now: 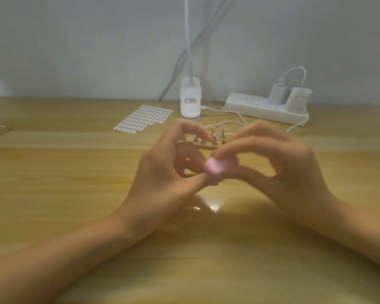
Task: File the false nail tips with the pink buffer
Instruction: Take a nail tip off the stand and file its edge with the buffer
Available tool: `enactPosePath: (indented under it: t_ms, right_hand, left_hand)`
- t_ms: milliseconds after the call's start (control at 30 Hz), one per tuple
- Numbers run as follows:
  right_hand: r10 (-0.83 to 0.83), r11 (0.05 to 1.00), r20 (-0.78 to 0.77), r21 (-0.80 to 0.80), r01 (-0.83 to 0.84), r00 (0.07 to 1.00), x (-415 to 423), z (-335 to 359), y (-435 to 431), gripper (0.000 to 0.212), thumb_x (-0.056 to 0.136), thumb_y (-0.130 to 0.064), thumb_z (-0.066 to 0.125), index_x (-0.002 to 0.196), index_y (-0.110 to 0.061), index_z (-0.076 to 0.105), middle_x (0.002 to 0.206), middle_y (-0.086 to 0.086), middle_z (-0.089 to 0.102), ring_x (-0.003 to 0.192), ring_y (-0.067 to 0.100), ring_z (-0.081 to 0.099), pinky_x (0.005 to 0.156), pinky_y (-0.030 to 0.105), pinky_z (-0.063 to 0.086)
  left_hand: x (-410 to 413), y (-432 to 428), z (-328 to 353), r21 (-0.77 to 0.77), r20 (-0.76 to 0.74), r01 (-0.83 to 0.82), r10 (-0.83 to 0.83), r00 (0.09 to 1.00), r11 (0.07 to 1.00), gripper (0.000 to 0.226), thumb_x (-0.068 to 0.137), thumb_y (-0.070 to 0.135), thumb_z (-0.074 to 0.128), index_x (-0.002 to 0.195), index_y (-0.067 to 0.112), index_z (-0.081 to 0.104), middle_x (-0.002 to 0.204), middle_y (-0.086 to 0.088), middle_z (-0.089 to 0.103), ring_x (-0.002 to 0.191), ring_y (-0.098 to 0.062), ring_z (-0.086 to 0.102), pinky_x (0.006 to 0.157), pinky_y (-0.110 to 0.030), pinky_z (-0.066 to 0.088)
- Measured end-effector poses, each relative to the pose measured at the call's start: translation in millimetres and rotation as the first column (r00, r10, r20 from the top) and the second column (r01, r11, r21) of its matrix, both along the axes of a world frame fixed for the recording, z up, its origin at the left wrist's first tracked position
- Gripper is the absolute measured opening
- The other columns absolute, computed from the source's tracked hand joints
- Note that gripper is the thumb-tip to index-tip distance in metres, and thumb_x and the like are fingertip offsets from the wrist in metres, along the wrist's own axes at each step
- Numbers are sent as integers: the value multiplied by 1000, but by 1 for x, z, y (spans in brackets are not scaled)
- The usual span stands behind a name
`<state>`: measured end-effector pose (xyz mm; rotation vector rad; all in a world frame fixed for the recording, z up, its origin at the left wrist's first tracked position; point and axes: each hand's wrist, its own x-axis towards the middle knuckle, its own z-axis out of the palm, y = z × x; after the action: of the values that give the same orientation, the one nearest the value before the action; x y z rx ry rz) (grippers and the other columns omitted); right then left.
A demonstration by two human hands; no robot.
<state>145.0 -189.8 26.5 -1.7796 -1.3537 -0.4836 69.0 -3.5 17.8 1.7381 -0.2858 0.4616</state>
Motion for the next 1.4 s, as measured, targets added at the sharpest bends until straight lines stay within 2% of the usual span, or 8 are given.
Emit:
enactPosePath:
  t_ms: [200,300,400,533,633,1000,1133,1400]
  right_hand:
    - [-29,1000,30,2,29,999,-4,-1,2,17,86,-18,74,102,-11,76,95,7,66,91,20,65,84,33,52]
    - [-5,999,88,-31,8,996,-5,-2,3,16,87,-17,76,101,-11,77,96,6,67,90,22,65,84,30,51]
    - [-35,999,-8,14,35,999,0,-1,0,19,88,-18,73,105,-10,75,97,5,66,92,20,65,84,33,52]
    - [-5,1000,19,8,5,1000,1,-2,0,20,86,-20,75,105,-12,75,97,6,67,94,20,66,84,33,52]
    - [-28,999,-4,22,28,1000,3,1,-2,20,87,-18,74,105,-11,74,97,8,67,94,18,66,84,36,53]
    - [55,998,77,-43,-52,995,0,0,-2,17,86,-15,77,103,-11,76,96,7,66,89,21,65,81,29,51]
    - [23,1000,32,-1,-23,999,3,2,-4,19,86,-17,76,104,-10,76,96,7,66,91,21,66,82,35,53]
    - [26,999,61,-26,-25,998,2,1,-3,18,86,-15,78,103,-9,76,97,5,67,92,18,65,84,29,51]
  left_hand:
    - [2,1,-2,-8,-8,1,-1,1000,1000,47,76,12,88,108,22,55,70,-2,72,68,-19,73,57,-16,48]
    - [1,1,-3,9,11,30,-30,1000,1000,44,79,15,85,110,24,54,72,-1,70,69,-17,72,58,-23,53]
    - [-1,1,-3,-9,26,35,-35,999,999,47,80,7,83,112,22,52,74,-4,73,70,-20,75,52,-21,53]
    - [-1,-1,-2,6,29,29,-29,999,1000,45,80,23,84,113,24,52,75,-3,74,73,-22,76,61,-36,61]
    - [-1,-1,-1,5,18,11,-12,1000,1000,48,75,21,84,112,25,53,73,-2,73,70,-20,75,60,-25,56]
    - [-2,-1,1,-11,16,9,-8,1000,1000,47,75,28,85,111,26,54,72,-4,73,72,-22,74,57,-28,52]
    - [-1,-1,1,-14,32,20,-20,999,1000,49,76,13,87,111,22,54,71,-3,73,67,-14,73,57,-13,47]
    - [-2,-2,2,-31,23,30,-29,999,999,48,75,25,86,111,25,54,72,-4,74,68,-18,73,57,-15,48]
